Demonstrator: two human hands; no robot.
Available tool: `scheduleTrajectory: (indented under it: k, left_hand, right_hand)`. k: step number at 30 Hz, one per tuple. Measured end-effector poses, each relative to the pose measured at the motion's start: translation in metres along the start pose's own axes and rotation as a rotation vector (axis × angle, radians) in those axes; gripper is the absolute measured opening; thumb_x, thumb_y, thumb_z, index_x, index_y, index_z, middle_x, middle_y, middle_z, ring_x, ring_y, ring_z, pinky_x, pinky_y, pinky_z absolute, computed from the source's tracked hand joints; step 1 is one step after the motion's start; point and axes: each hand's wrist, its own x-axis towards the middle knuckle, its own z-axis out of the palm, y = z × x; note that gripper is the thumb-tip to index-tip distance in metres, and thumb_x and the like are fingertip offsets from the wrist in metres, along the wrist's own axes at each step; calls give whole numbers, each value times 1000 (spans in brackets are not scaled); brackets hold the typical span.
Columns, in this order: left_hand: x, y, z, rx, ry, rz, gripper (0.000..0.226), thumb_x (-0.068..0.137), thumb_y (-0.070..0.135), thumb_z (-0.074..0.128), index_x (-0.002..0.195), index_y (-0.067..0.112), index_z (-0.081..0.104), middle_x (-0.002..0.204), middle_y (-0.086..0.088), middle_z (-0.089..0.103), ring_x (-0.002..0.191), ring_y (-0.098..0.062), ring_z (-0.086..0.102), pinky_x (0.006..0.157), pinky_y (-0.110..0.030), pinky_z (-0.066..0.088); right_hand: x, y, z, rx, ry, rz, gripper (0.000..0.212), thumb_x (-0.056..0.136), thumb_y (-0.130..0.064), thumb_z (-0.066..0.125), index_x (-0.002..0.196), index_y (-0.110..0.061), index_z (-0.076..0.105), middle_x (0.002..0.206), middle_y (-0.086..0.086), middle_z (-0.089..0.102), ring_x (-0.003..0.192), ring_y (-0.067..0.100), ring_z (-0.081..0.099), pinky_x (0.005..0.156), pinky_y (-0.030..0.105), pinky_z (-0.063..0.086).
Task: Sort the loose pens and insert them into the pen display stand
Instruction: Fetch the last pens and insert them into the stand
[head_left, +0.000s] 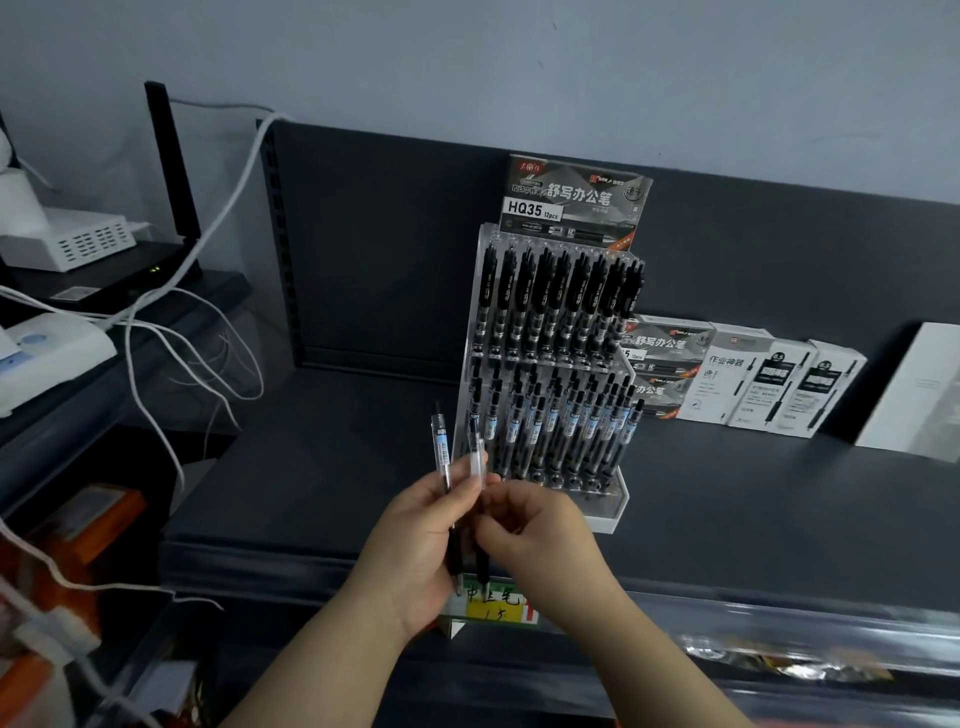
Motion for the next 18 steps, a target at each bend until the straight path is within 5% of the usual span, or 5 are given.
scheduleTrajectory:
  k: [5,9,13,18]
  left_hand:
    - [-2,-2,4,33,13,13,19,88,5,55,96,12,71,82,-3,74,72,-13,70,56,-24,54]
    - [2,-3,5,40,87,67,20,90,3,55,98,12,71,95,-7,72,92,-19,66,81,-33,52]
    - [6,0,0,125,165,107,21,92,5,53,99,14,70,70,0,59,60,-8,50,54,-20,42]
    - [6,-2,3,171,185,133,28,96,30,47,99,11,67,59,4,48,50,-7,36,48,-22,31]
  right_hand:
    - [0,2,1,-51,14,-26,14,86,-14,62,94,-21,72,68,-9,68,60,-2,61,56,14,48]
    - [4,4,-14,-49,183,19,14,86,-19,65,97,-28,66,83,-13,69,76,-3,64,66,11,51]
    - [15,3,-45,-22,482,-8,14,84,-20,68,83,-30,58,78,-13,66,73,-1,62,59,8,48]
    - [31,9,-55,-146,458,12,1,88,-22,63,89,-22,63,73,-16,61,68,-2,58,51,5,41]
